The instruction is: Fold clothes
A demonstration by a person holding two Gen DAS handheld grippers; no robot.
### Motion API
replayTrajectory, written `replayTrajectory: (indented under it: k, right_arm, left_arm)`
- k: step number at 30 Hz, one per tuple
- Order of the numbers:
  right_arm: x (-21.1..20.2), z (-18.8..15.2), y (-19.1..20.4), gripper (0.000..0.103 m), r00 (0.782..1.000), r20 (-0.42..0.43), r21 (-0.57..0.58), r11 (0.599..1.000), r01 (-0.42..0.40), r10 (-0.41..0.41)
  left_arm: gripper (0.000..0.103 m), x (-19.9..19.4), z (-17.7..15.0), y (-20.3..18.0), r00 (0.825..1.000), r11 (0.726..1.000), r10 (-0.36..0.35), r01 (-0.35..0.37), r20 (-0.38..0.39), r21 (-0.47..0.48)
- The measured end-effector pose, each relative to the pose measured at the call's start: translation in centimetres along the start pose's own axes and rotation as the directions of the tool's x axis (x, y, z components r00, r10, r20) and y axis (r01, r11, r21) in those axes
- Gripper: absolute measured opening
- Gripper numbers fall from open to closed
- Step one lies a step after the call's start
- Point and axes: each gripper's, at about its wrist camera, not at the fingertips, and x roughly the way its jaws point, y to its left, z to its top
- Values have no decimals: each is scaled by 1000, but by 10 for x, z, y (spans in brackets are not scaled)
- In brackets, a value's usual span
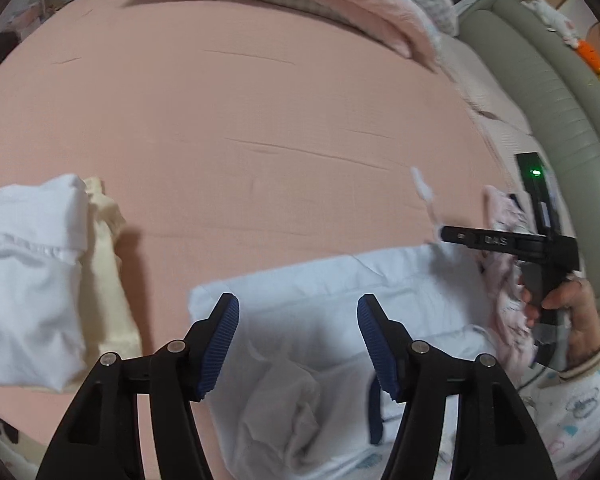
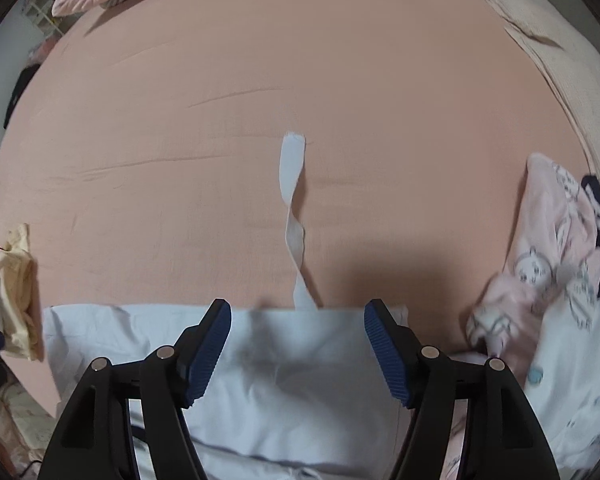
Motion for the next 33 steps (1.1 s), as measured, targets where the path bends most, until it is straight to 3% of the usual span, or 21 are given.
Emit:
replayTrajectory:
  k: [7,13,20,24,33]
  right_arm:
    - [19,18,15,69,999,-16,-41,999,27,-28]
    - [33,26,23,69,999,-25,-65,998,18,-20]
    - [43,34,18,69,999,-40,-59,998,6,-8]
    - [47,42,3,69,996,-68,0,998,-56,56]
    - [53,42,-3,69,992,-91,20,996,-84,86]
  left_arm:
    - [59,28,25,-5,1000,1000,-8,7,-23,-16]
    - [59,49,44,-18,993,993,-112,110,-48,-32]
    - [59,83,53,-65,981,985,-152,160,-119,67]
    - [59,98,52,-93,979,978,-151,168,-139,126]
    - [59,124,53,-135,969,967,-193,214,-154,135]
